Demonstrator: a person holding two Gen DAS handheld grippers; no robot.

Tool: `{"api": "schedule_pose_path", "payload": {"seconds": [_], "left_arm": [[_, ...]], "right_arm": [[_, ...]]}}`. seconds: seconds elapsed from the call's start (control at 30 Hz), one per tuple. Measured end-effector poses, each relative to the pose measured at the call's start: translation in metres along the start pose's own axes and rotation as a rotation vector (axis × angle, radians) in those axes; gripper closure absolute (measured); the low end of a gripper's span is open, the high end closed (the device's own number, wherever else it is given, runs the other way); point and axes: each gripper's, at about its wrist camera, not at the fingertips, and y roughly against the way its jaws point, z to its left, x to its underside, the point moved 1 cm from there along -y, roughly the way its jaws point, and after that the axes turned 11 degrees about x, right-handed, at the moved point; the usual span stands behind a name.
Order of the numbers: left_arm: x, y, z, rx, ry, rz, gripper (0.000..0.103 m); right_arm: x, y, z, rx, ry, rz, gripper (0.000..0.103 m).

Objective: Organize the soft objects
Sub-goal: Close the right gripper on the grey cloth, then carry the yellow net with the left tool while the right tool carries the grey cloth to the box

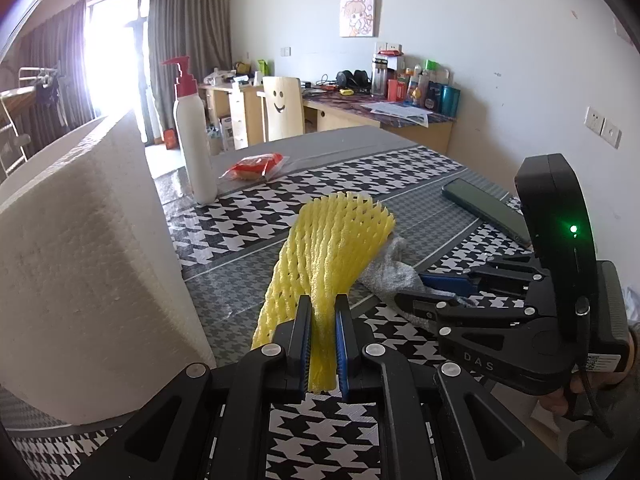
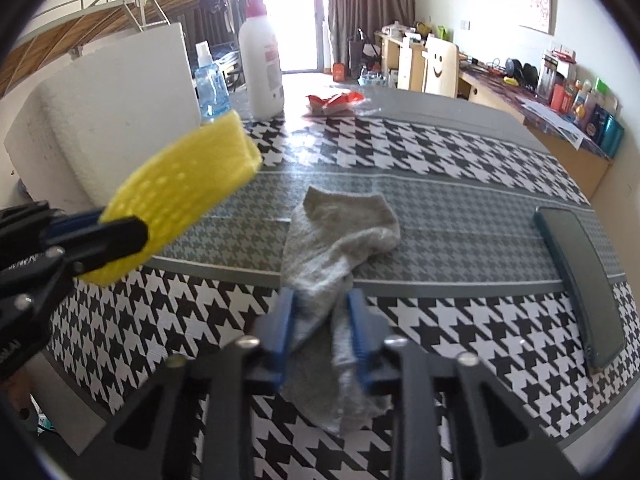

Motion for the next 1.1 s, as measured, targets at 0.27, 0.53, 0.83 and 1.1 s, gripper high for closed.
{"api": "schedule_pose_path", "payload": {"seconds": [0.27,0.53,0.83,1.1], "left_arm": [[0.001,0.01,0.002,-0.01,0.007,-0.035,0.092],[-0.004,0.035,-0.001,-0.006,0.001,-0.091,0.092],[-0.009,0.06,0.004,-0.014,-0.004,-0.141,0.092],[-0.016,0.08,0.002,-0.007,-0.009,-0.182,0.092]], "right_arm": [[0.001,0.007,0.005,-0.017,-0.004,-0.004,0.09],[-0.006,0.048,0.005,-0.05,-0.05,-0.094,0.091],[-0.018,0.086,0.007,-0.055,-0.081,-0.197,0.091],[-0.028,0.099,0.012,-0.067,-0.084,-0.236,0.091]]}}
